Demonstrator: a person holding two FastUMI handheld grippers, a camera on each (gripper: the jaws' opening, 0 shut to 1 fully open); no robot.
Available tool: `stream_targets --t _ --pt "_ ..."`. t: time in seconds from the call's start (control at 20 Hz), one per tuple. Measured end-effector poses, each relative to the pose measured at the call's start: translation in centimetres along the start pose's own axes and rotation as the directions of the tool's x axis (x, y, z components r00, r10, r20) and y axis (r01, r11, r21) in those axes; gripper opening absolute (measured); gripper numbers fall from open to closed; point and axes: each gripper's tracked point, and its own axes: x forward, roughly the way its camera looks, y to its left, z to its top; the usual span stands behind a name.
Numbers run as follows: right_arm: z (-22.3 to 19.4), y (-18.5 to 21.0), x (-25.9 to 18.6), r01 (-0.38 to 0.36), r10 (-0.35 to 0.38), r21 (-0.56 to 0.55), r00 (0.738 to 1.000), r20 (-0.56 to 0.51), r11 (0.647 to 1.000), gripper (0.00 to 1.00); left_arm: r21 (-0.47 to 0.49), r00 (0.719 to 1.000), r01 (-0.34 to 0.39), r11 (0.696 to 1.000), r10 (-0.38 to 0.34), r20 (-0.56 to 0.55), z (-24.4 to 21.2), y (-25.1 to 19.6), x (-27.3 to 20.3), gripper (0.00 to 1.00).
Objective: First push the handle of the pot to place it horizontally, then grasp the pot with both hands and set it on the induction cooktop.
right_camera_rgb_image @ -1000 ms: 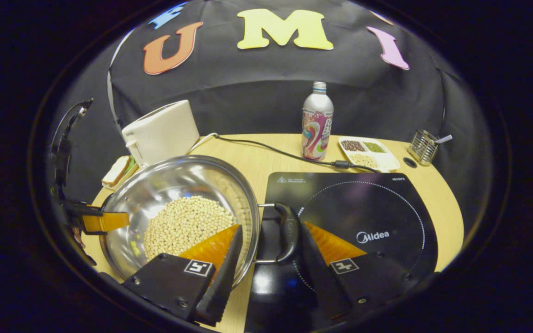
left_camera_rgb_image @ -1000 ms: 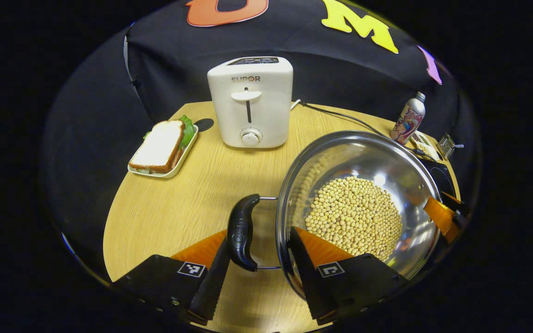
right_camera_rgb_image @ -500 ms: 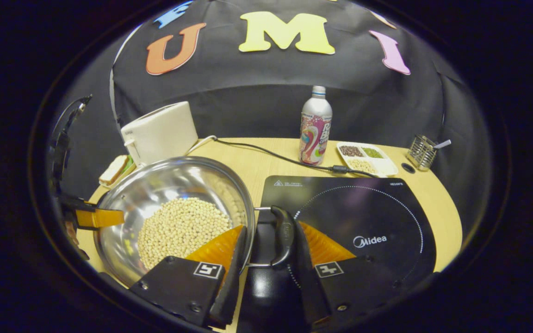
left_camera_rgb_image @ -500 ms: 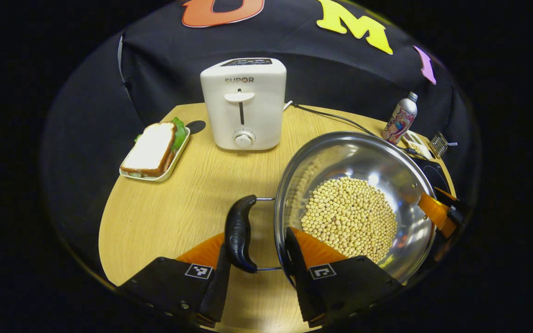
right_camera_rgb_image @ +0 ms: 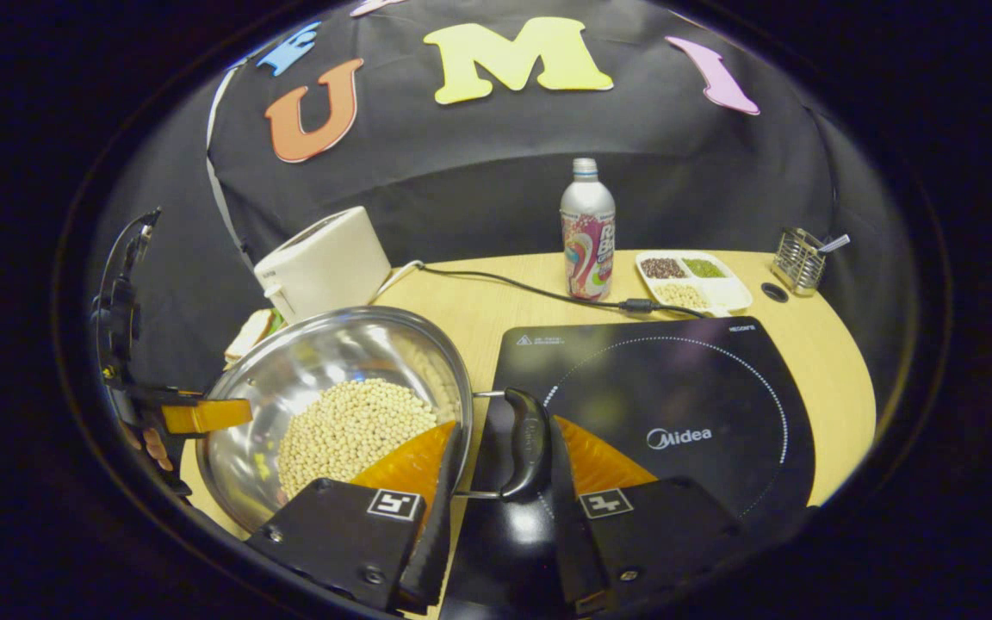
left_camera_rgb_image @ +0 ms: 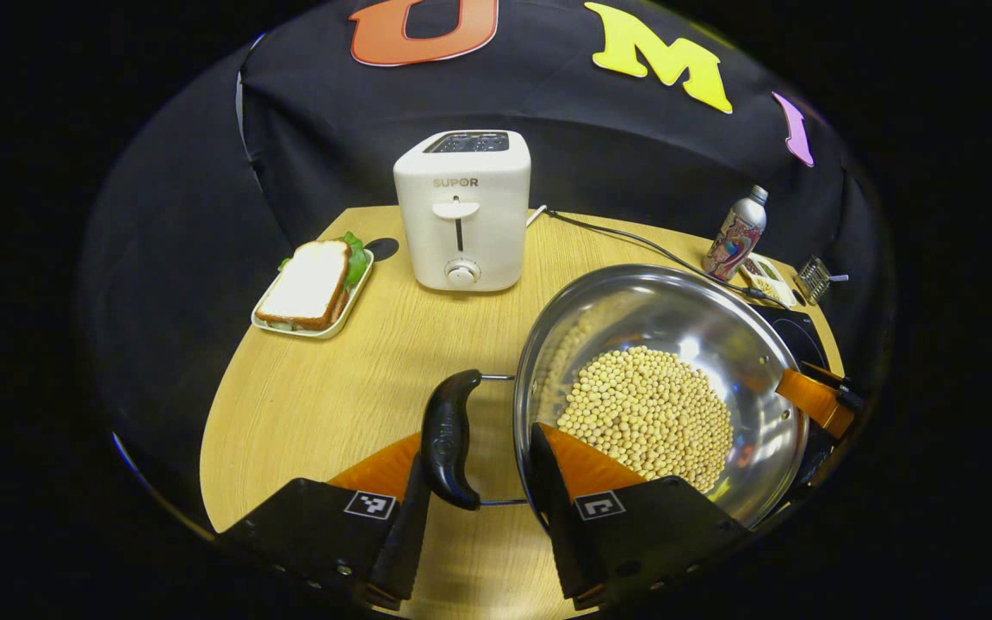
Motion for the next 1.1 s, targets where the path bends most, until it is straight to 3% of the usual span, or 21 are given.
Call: stream_targets --t 0.25,0.55,0.6,0.65,0.7,0.8,0.85,0.9,1.1 --pt "2.0 -0.2 -3.9 -0.040 0.040 0.017 0.999 0.010 0.999 0.51 -0.012 1.000 -0.001 1.000 0.001 0.026 1.2 -1.2 -3.7 0.60" --pt "4.4 -2.9 -8.2 -0.018 0.018 -0.009 0.999 0.039 1.000 0.51 0.002 0.999 0.023 1.000 -0.023 0.043 3.0 -4.9 -6.8 0.60" --pt "4.9 -3.5 -8.8 -0.015 0.016 -0.010 0.999 0.047 1.000 0.51 0.005 0.998 0.028 1.000 -0.029 0.048 3.4 -5.7 -7.3 0.70" --pt "5.4 -4.2 -9.3 -0.011 0.011 -0.006 0.999 0.053 1.000 0.53 0.007 0.998 0.033 0.999 -0.034 0.053 3.8 -6.6 -7.6 0.60" --pt "5.7 -4.9 -9.8 -0.006 0.006 -0.002 0.998 0.055 1.000 0.51 0.013 0.998 0.036 0.999 -0.037 0.058 4.2 -7.5 -7.8 0.65" --pt "6.3 -6.4 -10.4 0.001 -0.001 0.003 0.998 0.062 1.000 0.51 0.029 0.997 0.039 0.999 -0.040 0.066 4.9 -8.9 -8.0 0.60" --pt "6.6 -7.0 -10.8 0.001 -0.002 0.011 0.998 0.066 1.000 0.53 0.030 0.997 0.041 0.999 -0.043 0.066 5.1 -9.6 -8.1 0.70" --pt "7.0 -7.7 -11.0 0.003 -0.004 0.016 0.998 0.067 1.000 0.54 0.030 0.997 0.044 0.999 -0.046 0.068 5.3 -10.4 -8.2 0.60" --pt "8.1 -10.5 -12.0 0.012 -0.013 0.023 0.996 0.085 1.000 0.51 0.044 0.995 0.048 0.998 -0.052 0.084 6.5 -13.5 -8.8 0.60"
